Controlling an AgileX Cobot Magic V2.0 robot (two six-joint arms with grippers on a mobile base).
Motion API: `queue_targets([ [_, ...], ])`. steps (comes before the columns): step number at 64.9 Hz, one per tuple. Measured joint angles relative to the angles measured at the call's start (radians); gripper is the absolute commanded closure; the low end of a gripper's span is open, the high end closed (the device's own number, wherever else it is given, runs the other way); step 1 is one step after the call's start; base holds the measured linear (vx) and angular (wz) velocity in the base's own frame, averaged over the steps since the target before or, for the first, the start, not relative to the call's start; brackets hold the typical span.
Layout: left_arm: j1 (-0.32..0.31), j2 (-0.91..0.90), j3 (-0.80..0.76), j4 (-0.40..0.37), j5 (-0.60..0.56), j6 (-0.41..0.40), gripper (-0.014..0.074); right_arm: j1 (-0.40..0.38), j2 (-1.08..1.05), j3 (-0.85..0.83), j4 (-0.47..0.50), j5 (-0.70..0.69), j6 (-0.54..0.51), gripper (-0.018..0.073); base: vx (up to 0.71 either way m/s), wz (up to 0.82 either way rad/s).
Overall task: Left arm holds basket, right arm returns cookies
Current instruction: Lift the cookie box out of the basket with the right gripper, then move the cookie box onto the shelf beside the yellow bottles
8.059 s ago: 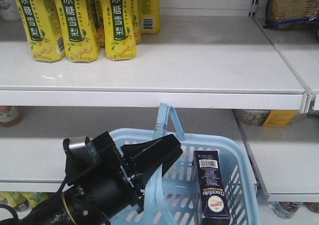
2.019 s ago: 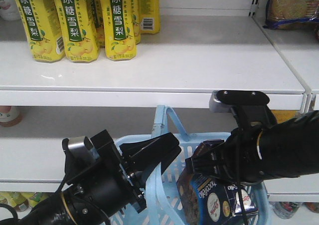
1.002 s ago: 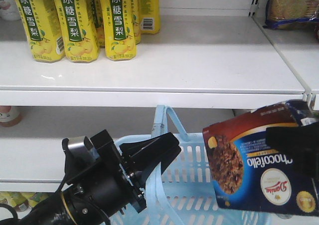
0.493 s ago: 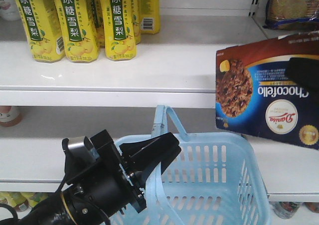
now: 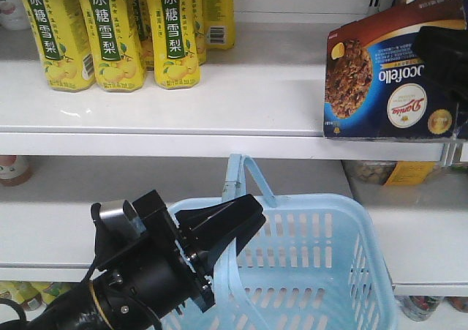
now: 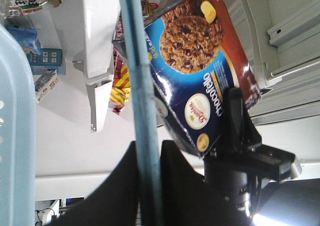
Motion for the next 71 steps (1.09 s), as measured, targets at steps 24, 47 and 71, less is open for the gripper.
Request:
queue_targets([
  [24, 0.000, 0.000, 0.000, 0.000, 0.000, 0.000, 0.0599, -0.090, 0.149, -0.013, 0.203, -0.331, -0.314, 0.0566, 0.00, 0.00],
  [47, 0.000, 0.000, 0.000, 0.000, 0.000, 0.000, 0.0599, -0.090, 0.174, -0.013, 0.246, -0.410, -0.379, 0.0566, 0.00, 0.00],
  [71, 0.000, 0.000, 0.000, 0.000, -0.001, 0.000, 0.0599, -0.090, 0.125, 0.001, 0.246, -0.404, -0.384, 0.0566, 0.00, 0.00],
])
